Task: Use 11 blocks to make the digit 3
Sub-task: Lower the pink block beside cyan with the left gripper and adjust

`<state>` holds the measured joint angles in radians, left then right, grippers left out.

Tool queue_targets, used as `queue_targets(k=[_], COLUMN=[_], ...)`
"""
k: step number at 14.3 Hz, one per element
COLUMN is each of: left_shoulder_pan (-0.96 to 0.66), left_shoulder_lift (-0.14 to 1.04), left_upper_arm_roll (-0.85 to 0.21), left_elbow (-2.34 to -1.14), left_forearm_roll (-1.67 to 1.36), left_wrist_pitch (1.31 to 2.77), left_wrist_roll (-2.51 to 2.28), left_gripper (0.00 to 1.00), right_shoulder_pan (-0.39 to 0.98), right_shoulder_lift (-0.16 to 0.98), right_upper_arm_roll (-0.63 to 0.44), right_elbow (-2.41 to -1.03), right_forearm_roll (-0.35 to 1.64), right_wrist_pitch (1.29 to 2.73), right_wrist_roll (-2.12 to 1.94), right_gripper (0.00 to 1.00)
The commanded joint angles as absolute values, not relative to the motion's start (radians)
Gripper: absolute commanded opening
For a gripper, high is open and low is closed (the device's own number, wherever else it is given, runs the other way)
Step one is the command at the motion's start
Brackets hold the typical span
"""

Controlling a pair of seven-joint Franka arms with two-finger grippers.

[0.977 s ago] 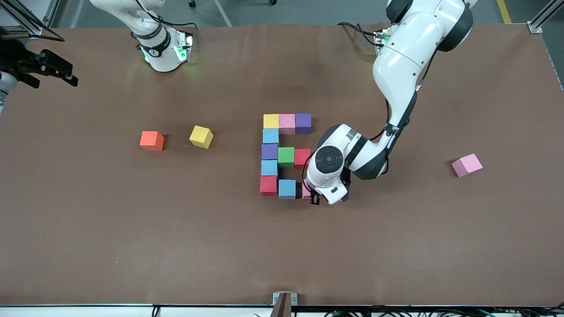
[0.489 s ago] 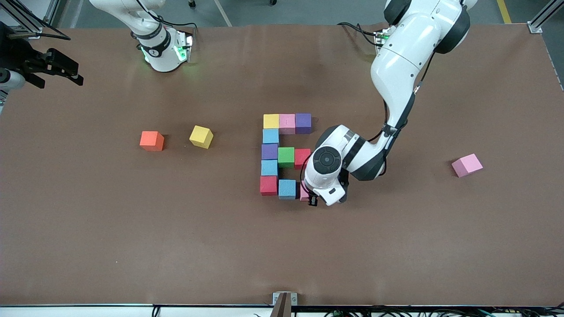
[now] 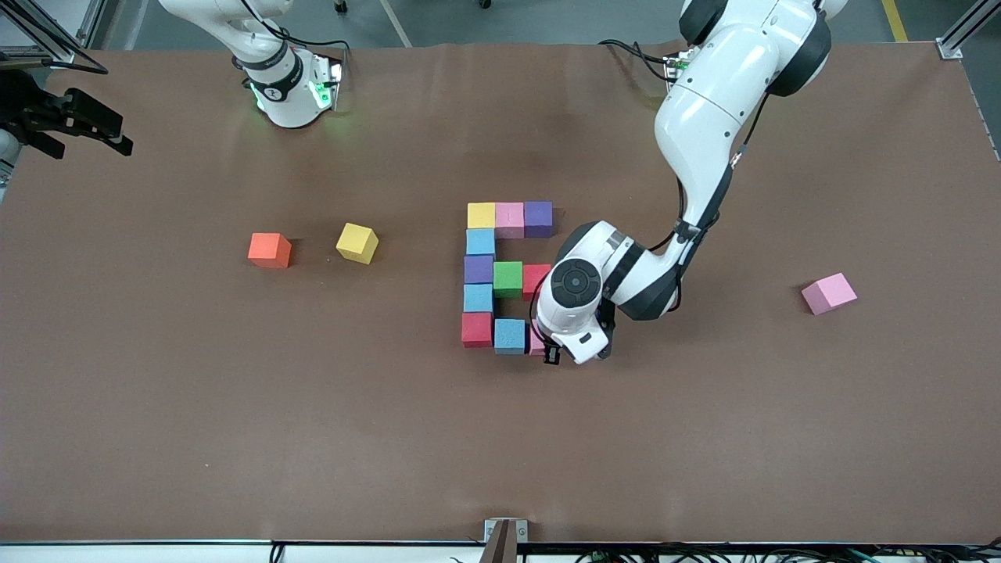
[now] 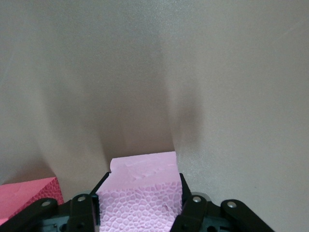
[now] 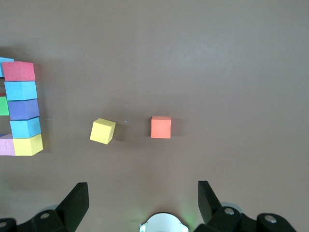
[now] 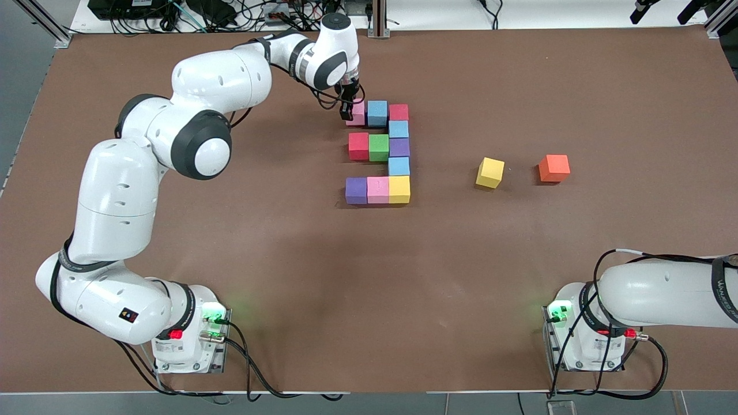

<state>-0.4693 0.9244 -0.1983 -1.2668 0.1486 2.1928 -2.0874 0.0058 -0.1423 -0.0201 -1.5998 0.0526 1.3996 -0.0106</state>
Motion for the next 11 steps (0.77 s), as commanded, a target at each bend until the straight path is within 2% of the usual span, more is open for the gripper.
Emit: queue_targets(k=[1,11], left_shoulder_pan=[-0.494,-0.534], left_shoulder_lift=[0.956,0.969], left_upper_arm_roll=[-0.181,-0.143], left_elbow=[-1.212,-1.21], left_forearm_roll=[0.129,0.129], left_wrist_pitch=[2.169,2.174], left_wrist_roll=[-2.094,-2.094], left_gripper=[0.2,0.2], right_shoulder_pan=[-0.003,0.003], right_shoulder_lift=[-0.138,-0.083], right_upper_arm_roll=[-0.011,-0.003], right_elbow=[-1.556,-1.451], right_forearm_roll=[0.049,-0.009], right_wrist_pitch=[1.394,1.367], right_wrist_roll=[-0.015,-0.015], right_gripper=[1.0,1.0])
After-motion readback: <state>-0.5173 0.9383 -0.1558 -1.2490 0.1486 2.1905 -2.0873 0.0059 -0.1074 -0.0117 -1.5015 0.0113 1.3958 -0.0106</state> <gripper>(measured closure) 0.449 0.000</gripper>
